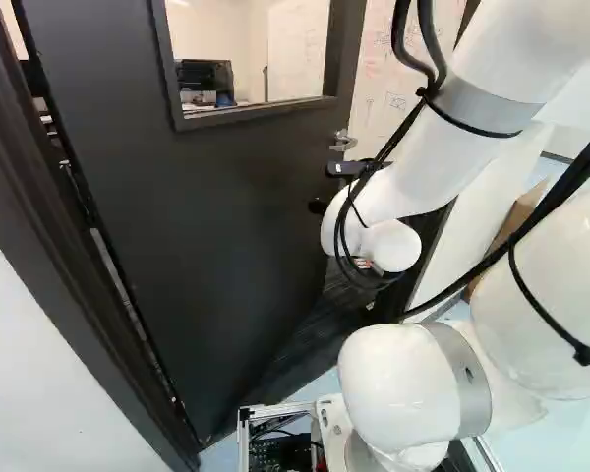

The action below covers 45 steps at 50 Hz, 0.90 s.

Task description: Open the door and move inside

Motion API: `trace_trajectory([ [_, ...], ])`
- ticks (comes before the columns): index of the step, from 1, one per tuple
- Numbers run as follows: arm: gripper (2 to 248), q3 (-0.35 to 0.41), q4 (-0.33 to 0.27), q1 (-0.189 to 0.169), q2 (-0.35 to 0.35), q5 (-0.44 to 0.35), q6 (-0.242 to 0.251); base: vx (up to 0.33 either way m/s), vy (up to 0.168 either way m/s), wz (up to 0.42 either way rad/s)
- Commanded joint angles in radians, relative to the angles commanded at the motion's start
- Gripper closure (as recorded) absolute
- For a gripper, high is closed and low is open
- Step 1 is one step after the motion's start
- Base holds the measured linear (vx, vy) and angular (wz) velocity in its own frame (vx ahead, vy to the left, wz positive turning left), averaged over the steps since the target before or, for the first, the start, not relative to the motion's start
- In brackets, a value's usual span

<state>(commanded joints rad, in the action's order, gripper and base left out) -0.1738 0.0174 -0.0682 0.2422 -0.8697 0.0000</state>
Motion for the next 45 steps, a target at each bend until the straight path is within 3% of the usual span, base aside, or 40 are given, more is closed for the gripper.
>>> trace_trajectory([
  [45, 3, 0.0, 0.0, 0.001, 0.0, 0.0, 0.0, 0.004, 0.003, 0.0],
])
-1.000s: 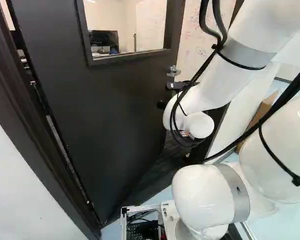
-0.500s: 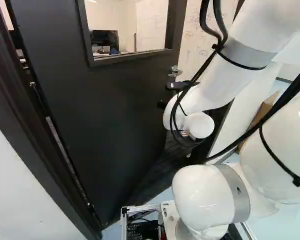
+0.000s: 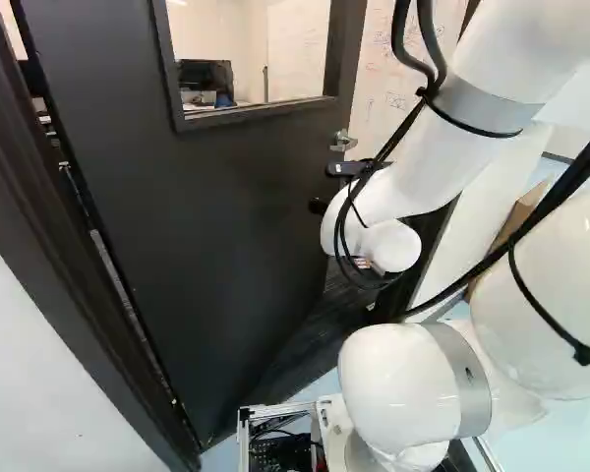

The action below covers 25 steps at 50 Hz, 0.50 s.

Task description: Open the door and move inside

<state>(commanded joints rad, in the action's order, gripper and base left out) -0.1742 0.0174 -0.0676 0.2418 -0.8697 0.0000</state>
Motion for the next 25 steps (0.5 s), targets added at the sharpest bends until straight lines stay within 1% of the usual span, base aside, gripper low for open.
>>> trace_trajectory([
  [10, 3, -0.006, 0.008, 0.007, -0.007, 0.0, 0.0, 0.0, 0.0, 0.0],
  [25, 3, -0.027, 0.037, 0.029, -0.03, 0.0, 0.0, 0.0, 0.0, 0.0],
])
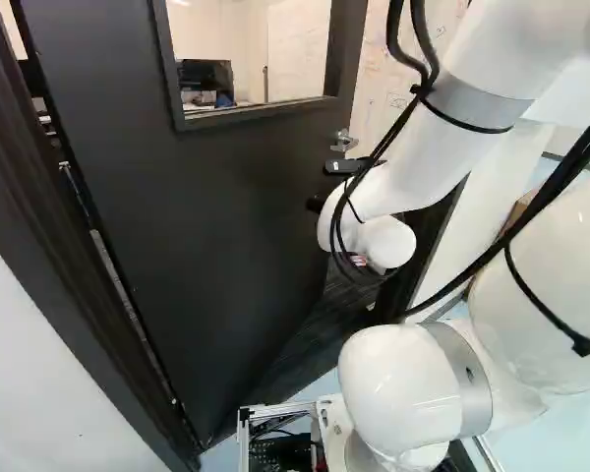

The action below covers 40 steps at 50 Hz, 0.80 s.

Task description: Open the door and move inside

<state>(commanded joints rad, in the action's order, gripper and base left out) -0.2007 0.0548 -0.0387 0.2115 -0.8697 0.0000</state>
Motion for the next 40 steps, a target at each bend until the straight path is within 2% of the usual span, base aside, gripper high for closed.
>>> trace_trajectory([
  [40, 3, -0.059, 0.087, 0.091, -0.065, 0.0, 0.0, 0.0, 0.0, 0.0],
])
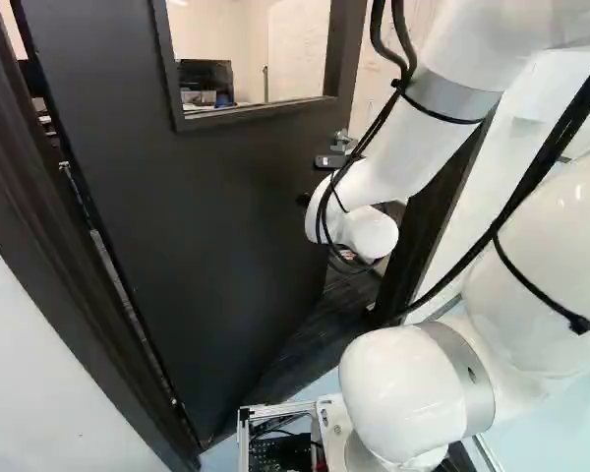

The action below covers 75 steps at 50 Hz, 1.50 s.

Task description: Open the door and move inside

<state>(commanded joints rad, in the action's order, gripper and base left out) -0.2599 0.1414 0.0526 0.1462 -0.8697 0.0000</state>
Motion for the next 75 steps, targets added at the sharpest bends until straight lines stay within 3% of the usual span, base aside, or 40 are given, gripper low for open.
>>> trace_trajectory([
  [75, 3, -0.112, 0.119, 0.174, -0.117, 0.0, 0.0, 0.0, 0.0, 0.0],
])
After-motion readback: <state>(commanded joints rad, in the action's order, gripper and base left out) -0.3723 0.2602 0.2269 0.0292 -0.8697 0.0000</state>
